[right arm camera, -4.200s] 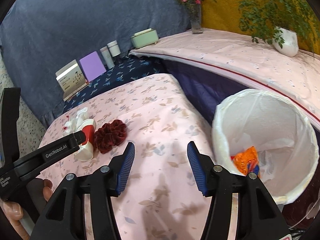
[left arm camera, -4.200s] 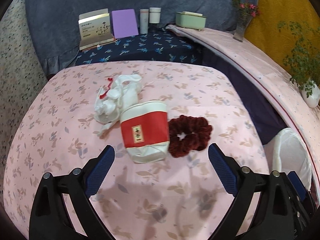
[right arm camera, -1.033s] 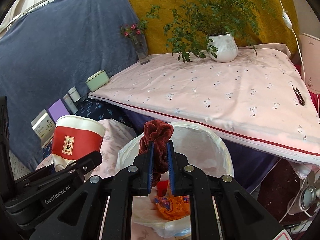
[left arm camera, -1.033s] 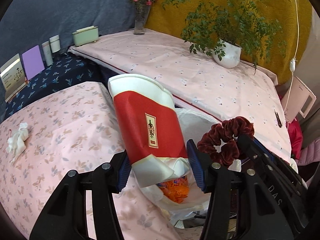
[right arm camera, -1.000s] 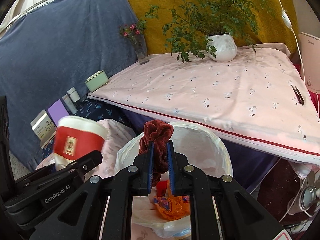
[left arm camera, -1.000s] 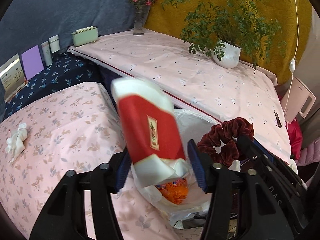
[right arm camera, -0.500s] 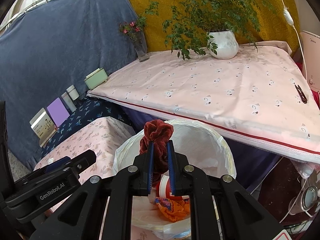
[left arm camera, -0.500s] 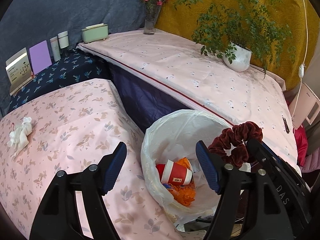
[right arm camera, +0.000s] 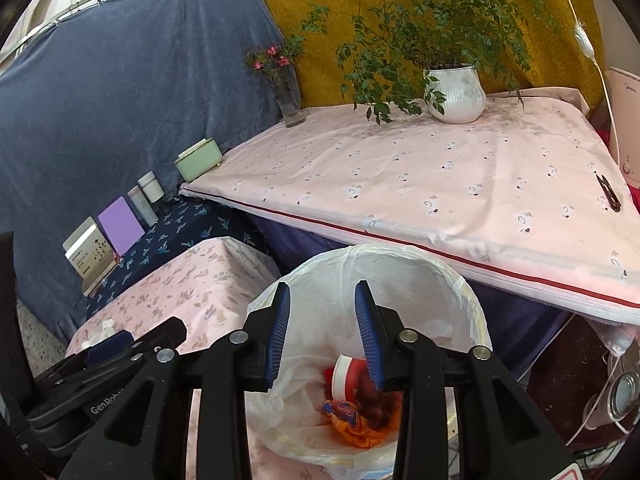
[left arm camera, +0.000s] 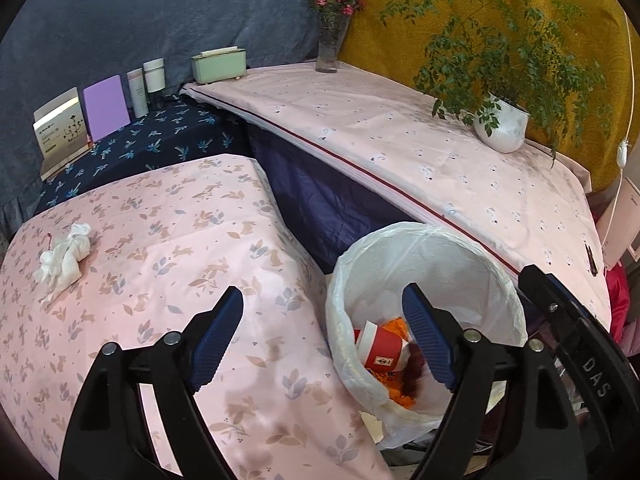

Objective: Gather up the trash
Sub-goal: 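Withdraw both grippers from the bin toward the remaining white tissue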

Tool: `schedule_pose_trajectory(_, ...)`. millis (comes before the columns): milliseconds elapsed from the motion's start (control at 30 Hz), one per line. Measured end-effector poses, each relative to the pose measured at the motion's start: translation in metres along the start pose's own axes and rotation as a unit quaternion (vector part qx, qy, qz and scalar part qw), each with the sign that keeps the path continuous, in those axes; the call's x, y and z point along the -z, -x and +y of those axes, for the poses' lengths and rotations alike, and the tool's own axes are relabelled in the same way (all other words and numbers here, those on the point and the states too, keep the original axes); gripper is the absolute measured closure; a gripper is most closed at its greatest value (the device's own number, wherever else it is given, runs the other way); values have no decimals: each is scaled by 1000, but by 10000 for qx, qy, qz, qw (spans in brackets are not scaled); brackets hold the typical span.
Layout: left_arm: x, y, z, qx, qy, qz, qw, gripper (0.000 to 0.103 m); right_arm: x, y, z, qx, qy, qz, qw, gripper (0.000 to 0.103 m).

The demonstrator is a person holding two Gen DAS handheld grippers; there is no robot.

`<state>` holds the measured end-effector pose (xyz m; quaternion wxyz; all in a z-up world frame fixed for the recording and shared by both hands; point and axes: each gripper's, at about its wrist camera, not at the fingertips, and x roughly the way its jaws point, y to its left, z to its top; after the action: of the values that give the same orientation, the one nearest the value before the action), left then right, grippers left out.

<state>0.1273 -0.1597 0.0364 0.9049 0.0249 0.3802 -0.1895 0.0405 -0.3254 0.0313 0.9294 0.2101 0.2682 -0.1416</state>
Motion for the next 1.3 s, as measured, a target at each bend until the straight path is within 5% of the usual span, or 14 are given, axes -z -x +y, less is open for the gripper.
schedule_pose_trajectory(533, 3, 15, 38, -225, 285, -106, 9993, 25, 5, 4, 37, -131, 331, 29, 9994, 64)
schedule_pose_trajectory(1100, 14, 28, 105, -612, 718, -161, 9954, 21, 22, 5, 93, -208, 733, 79, 9971, 40)
schedule_pose_trajectory(1300, 20, 32, 144, -806, 1000, -143, 9916, 21, 33, 1, 124, -319, 1007, 180, 9942, 40)
